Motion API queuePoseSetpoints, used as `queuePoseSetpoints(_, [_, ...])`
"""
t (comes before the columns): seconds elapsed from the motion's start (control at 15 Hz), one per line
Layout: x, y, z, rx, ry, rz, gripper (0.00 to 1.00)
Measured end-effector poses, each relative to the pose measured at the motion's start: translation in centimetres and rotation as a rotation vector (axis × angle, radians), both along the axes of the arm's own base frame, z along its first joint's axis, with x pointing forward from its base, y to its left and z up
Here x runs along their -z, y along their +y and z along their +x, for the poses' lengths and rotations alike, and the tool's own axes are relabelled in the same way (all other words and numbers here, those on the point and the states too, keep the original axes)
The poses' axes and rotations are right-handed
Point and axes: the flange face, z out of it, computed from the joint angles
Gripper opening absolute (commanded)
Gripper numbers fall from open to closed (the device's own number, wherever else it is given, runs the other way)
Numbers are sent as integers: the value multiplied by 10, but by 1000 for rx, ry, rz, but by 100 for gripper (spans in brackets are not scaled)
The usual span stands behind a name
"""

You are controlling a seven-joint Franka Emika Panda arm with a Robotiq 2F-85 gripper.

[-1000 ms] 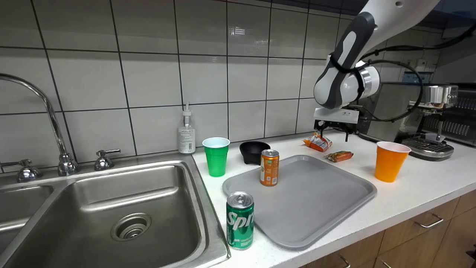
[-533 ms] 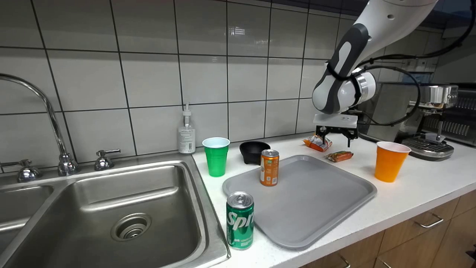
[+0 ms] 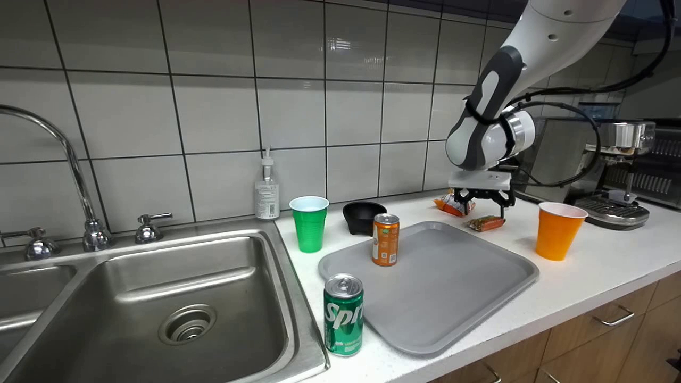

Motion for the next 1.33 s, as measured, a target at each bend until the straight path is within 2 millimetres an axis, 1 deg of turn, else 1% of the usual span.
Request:
queuePoseSetpoints(0.53, [15, -6, 6, 40, 3, -18, 100])
queuePoseSetpoints(0.6, [16, -6, 7, 42, 5, -18, 75])
queuePoseSetpoints(0.67, [17, -6, 8, 42, 7, -19, 74])
queuePoseSetpoints(1.0, [18, -7, 12, 50, 10, -22, 34])
queuePoseSetpoints(1.13, [18, -7, 12, 54, 8, -23, 20])
queuePoseSetpoints(1.2, [17, -7, 13, 56, 7, -23, 16])
queuePoseSetpoints(1.33, [16, -8, 13, 61, 5, -24, 16])
